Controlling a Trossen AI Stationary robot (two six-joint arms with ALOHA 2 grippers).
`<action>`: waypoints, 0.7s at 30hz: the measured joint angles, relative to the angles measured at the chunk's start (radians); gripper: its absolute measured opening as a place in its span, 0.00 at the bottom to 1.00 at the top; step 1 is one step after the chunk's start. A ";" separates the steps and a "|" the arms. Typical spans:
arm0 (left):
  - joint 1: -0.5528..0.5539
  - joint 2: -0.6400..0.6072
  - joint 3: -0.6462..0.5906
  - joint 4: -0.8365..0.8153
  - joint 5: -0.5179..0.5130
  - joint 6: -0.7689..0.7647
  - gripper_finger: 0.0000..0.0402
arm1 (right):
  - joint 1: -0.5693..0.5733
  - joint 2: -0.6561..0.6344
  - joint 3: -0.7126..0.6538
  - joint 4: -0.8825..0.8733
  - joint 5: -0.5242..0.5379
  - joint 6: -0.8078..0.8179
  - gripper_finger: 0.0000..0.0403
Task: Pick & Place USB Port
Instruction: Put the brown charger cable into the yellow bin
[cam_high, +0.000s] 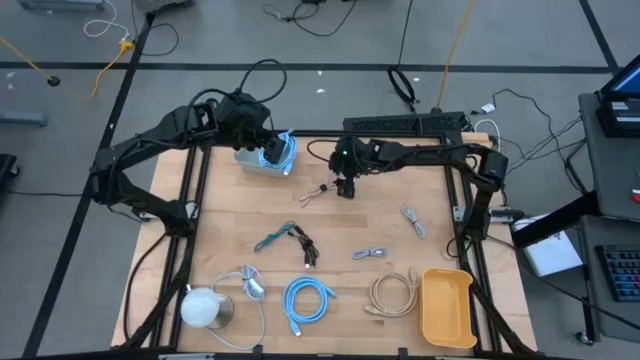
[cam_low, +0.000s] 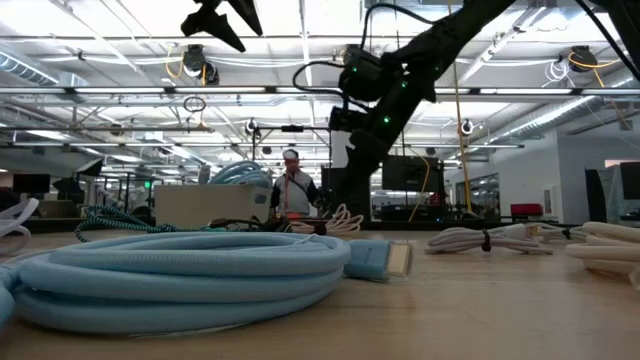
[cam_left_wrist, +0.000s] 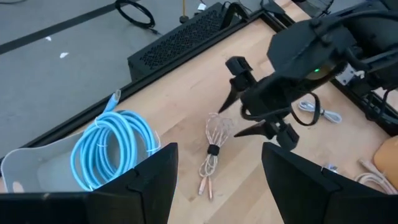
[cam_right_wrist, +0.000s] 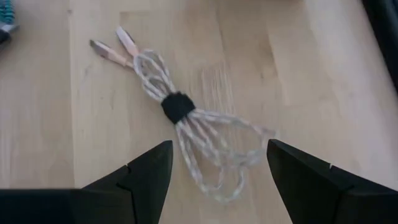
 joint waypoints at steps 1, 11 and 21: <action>-0.006 0.000 0.000 0.000 -0.009 0.000 0.58 | 0.000 0.003 0.000 0.001 -0.003 0.021 0.63; -0.045 0.000 0.000 0.001 -0.046 -0.002 0.58 | 0.005 0.080 -0.002 -0.004 -0.056 0.102 0.63; -0.059 -0.011 -0.001 0.001 -0.060 -0.011 0.58 | 0.046 0.124 -0.001 -0.001 -0.100 0.009 0.63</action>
